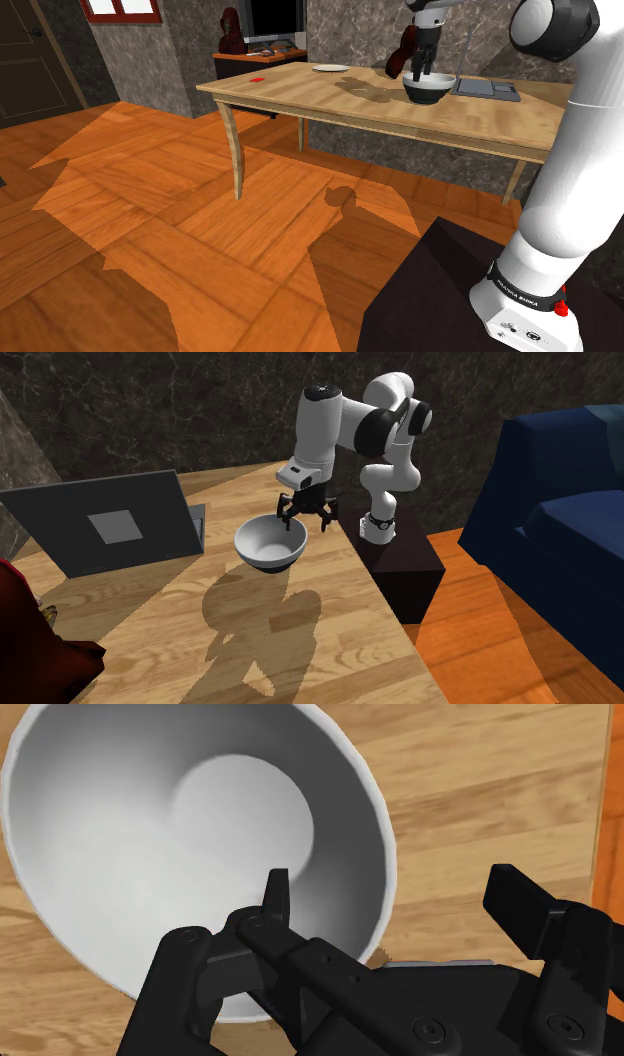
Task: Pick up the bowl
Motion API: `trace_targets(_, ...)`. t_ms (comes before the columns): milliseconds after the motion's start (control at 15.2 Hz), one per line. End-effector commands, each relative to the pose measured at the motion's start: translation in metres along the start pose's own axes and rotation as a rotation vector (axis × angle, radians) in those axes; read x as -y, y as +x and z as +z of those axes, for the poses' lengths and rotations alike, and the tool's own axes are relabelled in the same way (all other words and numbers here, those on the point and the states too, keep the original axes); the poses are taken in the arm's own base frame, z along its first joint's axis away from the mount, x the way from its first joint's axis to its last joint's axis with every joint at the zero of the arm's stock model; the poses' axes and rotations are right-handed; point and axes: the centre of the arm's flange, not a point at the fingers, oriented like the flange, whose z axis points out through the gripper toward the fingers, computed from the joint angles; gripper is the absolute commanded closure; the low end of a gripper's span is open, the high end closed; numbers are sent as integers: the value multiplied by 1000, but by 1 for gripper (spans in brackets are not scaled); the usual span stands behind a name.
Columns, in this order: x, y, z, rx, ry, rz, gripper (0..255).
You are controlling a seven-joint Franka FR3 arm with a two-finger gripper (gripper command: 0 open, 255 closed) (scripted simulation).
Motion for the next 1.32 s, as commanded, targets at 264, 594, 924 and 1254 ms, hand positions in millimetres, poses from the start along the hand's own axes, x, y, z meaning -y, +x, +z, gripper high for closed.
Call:
trace_targets(264,1,0,14,0,-1,0,255)
trace_targets(594,1,0,14,0,-1,0,255)
trace_targets(924,0,0,3,0,0,0,255)
trace_targets(1254,-3,0,-23,0,0,0,255)
